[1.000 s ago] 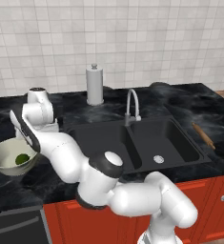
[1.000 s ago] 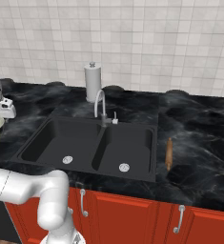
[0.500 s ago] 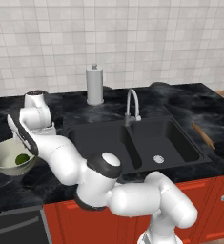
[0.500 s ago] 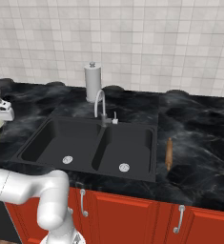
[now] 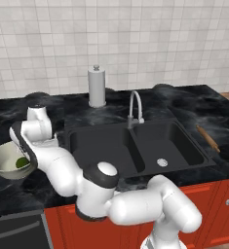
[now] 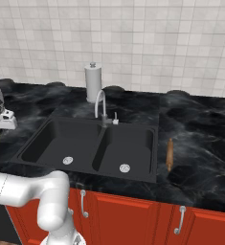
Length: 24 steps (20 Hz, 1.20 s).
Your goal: Pick the lime from the sink and place it in the bowl. Then pick the bowl and place it in the microwave. Then close the microwave door and press the start button.
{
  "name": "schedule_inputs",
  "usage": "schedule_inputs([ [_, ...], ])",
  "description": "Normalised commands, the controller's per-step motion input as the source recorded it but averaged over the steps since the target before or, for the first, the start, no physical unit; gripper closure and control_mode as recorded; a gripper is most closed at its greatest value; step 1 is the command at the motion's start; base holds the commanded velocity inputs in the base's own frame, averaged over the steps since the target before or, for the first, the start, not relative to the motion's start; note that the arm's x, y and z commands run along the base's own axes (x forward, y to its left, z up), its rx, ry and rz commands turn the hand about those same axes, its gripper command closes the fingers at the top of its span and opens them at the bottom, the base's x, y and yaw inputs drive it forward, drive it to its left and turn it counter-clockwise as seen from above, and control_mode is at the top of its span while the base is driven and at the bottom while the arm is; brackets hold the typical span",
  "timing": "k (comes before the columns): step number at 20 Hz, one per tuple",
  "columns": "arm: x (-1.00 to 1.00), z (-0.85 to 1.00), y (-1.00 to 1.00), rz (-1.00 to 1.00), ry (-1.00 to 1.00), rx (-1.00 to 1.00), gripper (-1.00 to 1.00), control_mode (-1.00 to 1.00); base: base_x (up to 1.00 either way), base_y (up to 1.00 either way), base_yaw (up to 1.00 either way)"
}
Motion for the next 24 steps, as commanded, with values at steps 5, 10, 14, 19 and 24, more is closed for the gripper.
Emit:
schedule_inputs([
  [5,0.00,-0.11,-0.01,0.00,0.05,0.02,1.00,-1.00,0.00,0.00,0.00],
  [10,0.00,-0.04,-0.01,0.00,0.06,0.00,1.00,-1.00,0.00,0.00,0.00],
  [14,0.00,-0.05,-0.21,0.00,0.02,0.01,1.00,-1.00,0.00,0.00,0.00],
  [19,0.00,0.00,-0.30,-0.02,0.00,0.04,1.00,-1.00,0.00,0.00,0.00],
  [24,-0.10,0.31,-0.50,-0.11,0.00,0.07,1.00,-1.00,0.00,0.00,0.00],
])
